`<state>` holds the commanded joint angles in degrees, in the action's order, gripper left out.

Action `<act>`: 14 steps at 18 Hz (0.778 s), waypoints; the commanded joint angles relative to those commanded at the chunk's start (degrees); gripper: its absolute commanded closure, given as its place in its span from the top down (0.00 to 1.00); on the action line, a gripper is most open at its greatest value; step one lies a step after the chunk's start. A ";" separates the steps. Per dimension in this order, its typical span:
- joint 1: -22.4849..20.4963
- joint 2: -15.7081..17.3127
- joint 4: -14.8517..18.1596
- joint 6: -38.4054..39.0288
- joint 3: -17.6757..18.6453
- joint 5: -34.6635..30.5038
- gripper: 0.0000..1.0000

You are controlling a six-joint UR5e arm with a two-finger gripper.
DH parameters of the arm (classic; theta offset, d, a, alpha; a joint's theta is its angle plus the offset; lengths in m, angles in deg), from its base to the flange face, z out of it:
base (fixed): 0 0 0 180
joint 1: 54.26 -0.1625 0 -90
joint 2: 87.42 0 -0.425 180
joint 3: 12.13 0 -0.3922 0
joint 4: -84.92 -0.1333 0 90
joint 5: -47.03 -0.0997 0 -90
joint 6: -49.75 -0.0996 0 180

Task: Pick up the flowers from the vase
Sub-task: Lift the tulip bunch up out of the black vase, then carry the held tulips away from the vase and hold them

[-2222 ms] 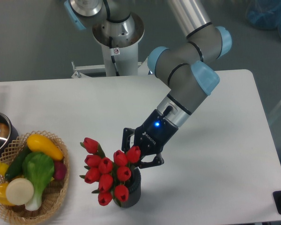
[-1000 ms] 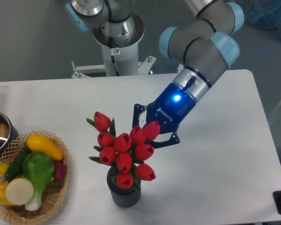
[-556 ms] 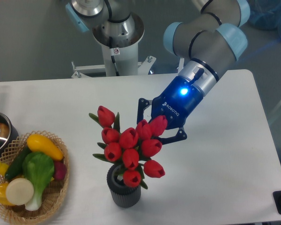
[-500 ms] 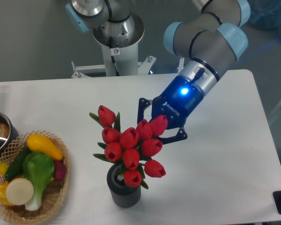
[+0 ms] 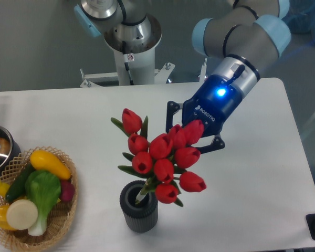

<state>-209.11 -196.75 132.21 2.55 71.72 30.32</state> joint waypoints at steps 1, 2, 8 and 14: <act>-0.44 0.00 0.09 0.00 0.00 0.70 0.19; -0.79 0.00 0.09 0.00 0.00 0.97 0.19; -4.65 0.00 0.00 -0.70 -0.61 0.01 0.19; -7.56 1.67 0.09 -1.23 -0.97 -9.83 0.18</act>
<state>-216.67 -195.08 132.29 1.32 70.75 20.49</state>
